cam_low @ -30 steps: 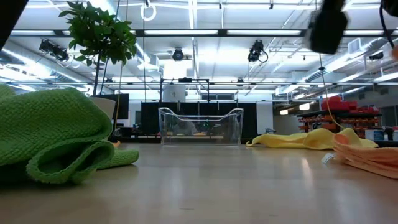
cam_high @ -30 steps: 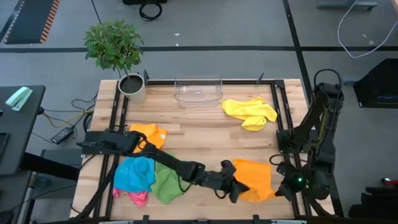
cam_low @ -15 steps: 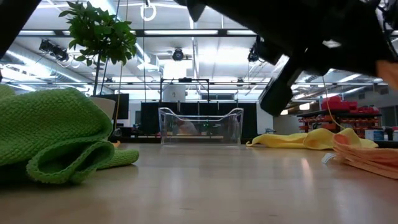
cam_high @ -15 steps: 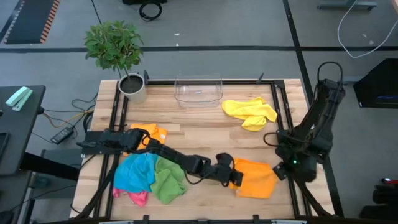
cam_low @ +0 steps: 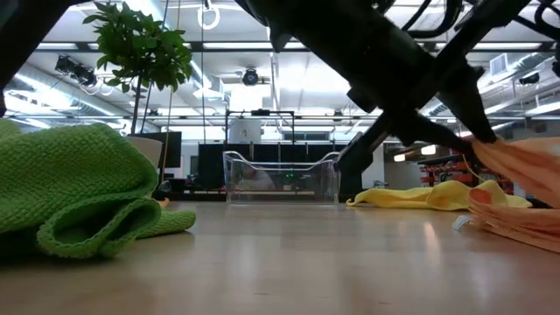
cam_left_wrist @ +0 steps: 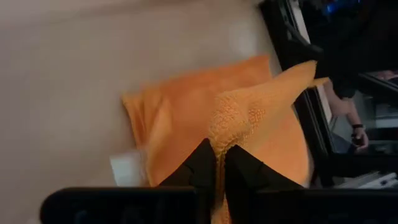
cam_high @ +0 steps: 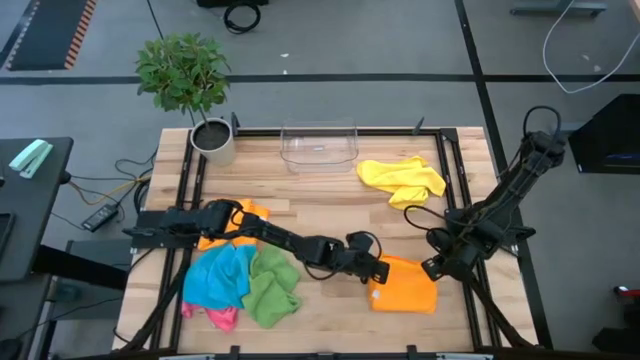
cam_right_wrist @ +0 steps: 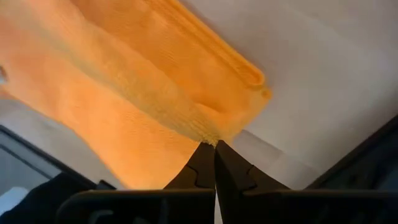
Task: Fold microfiber towels
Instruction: Stack the middle orange towel on the bottom orange towel
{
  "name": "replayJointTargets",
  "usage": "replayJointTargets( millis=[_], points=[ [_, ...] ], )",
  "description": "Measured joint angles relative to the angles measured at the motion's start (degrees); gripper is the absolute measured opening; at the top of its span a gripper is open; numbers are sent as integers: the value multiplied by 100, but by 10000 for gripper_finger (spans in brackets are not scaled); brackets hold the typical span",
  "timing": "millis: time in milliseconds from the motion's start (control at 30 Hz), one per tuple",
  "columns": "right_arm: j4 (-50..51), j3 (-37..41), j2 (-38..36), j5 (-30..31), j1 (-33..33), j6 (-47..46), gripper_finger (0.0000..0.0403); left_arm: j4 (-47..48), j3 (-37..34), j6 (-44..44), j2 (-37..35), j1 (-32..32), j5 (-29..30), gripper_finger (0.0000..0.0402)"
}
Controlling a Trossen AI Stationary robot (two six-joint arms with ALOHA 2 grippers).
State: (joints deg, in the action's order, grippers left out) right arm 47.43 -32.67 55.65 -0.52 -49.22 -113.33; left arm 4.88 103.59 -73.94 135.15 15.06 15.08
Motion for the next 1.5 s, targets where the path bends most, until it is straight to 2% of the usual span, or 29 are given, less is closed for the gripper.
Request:
replayJointTargets(
  millis=[167, 433, 633, 733, 833, 933, 1100, 1300, 1500],
  points=[
    [9, 12, 1, 5, 149, 142, 20, 153, 0, 440, 0, -168, -84, 83],
    [114, -37, 1, 25, 228, 80, 82, 920, -7, 1056, -96, -510, -1070, 174],
    [935, -528, -49, 95, 233, 8, 132, 1428, -2, 1847, -588, -521, -805, 214],
    [947, -766, 8, 353, 25, -221, 148, 1143, 2, 2259, -704, -385, -829, 214],
    [444, -806, 253, 915, -472, -709, 153, 858, 2, 2481, -694, -174, -1157, 201],
    [-27, -806, 745, 1385, -914, -1270, 154, 727, -3, 2549, -563, 18, -1240, 180],
    [-310, -806, 1490, 1234, -1044, -1444, 154, 439, 0, 2657, -318, 4, -1237, 148],
    [-200, -806, 1397, 1177, -1109, -1450, 154, 474, -1, 2668, -213, -88, -1350, 128],
    [-394, -674, 1589, 1183, -1279, -1469, 154, 484, 0, 2673, -201, -155, -1424, 129]
  ],
)
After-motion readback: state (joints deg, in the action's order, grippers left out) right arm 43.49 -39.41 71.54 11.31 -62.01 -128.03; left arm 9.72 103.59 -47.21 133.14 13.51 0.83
